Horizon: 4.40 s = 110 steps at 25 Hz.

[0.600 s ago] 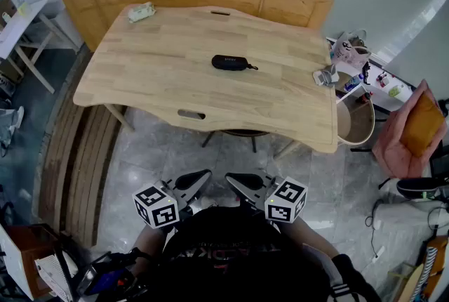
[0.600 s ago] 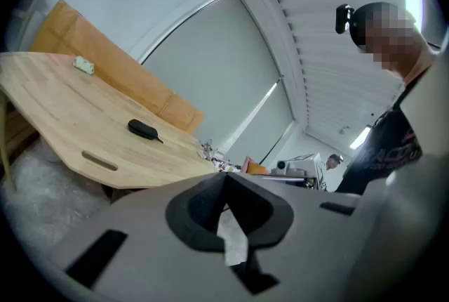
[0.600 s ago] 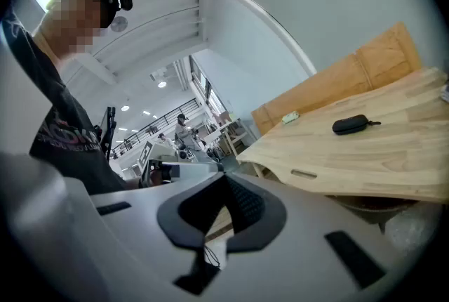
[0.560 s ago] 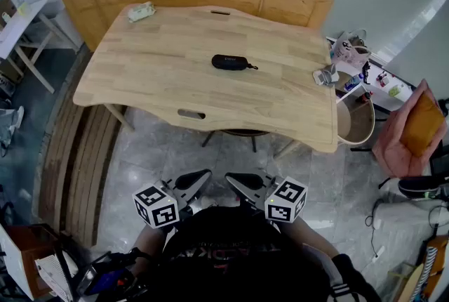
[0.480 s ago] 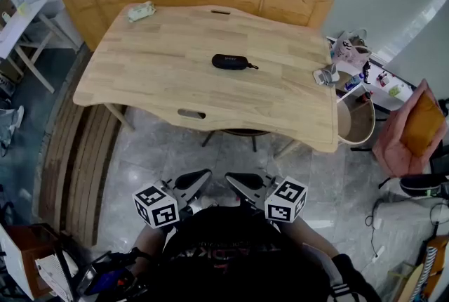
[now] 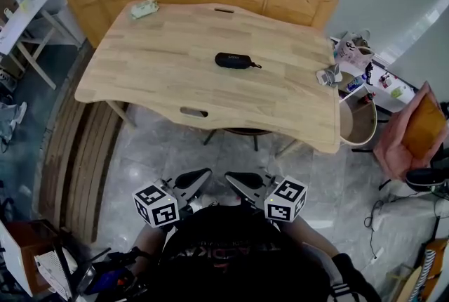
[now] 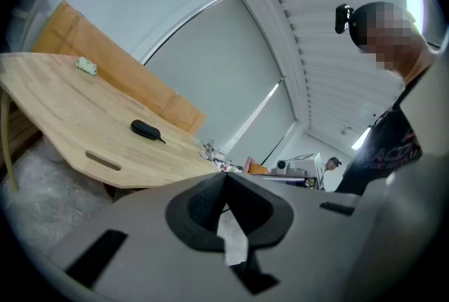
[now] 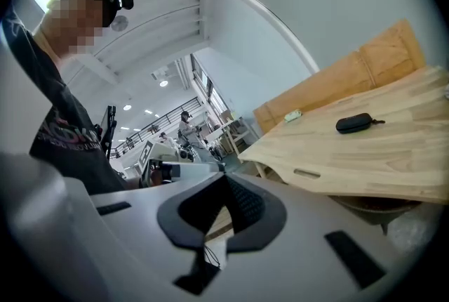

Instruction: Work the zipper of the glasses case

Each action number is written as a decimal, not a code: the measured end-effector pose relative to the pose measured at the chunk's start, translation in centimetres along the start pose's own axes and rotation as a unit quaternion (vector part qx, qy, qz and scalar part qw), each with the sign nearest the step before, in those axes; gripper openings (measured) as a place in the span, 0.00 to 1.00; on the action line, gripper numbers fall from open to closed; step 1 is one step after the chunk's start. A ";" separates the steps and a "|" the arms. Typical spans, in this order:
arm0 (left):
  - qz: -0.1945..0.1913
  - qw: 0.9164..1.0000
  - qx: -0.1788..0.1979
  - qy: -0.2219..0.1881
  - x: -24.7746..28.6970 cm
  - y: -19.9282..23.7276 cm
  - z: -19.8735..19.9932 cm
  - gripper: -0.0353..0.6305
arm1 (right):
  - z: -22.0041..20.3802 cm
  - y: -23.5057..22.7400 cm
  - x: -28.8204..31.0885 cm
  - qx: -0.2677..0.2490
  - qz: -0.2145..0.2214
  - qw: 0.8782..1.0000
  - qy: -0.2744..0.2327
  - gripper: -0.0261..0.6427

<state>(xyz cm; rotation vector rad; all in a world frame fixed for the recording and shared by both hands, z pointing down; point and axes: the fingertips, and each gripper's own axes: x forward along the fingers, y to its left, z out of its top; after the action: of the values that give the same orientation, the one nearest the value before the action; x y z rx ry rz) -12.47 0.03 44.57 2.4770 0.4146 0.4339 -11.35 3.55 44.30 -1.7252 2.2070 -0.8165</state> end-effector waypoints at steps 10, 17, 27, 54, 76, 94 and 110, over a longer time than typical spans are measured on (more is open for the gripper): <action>-0.002 1.000 0.000 0.002 0.0 0.0 -0.1 0.07 | 0.2 0.5 0.1 -0.001 0.016 1.000 -0.010 0.06; -0.005 1.000 -0.004 0.000 -0.1 -0.2 -0.1 0.07 | 0.5 -0.3 -0.5 0.021 0.004 1.000 -0.023 0.06; 0.028 0.999 -0.030 -0.031 0.6 1.4 1.5 0.07 | 3.8 -4.3 -1.0 0.022 0.011 0.999 -0.026 0.06; 0.166 0.977 -0.086 -0.105 11.5 4.6 6.1 0.07 | 13.3 -27.1 -1.4 -0.025 0.033 0.997 0.060 0.16; 0.292 0.931 -0.158 -0.150 12.4 6.7 5.5 0.07 | 11.0 -50.1 14.1 -0.238 0.007 0.889 0.390 0.57; 0.329 0.912 -0.189 -0.158 10.8 6.5 4.1 0.07 | 7.0 -52.4 16.7 -0.335 -0.004 0.816 0.471 0.57; 0.297 0.926 -0.149 -0.179 10.1 6.8 6.5 0.07 | 15.5 -34.6 13.2 -0.044 0.202 0.946 0.250 0.55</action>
<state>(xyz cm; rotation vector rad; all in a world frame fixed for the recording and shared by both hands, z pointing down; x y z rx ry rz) 0.53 -4.60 45.71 2.2706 -0.5299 0.2405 20.95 -18.73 52.64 -1.1023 2.8272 -1.1510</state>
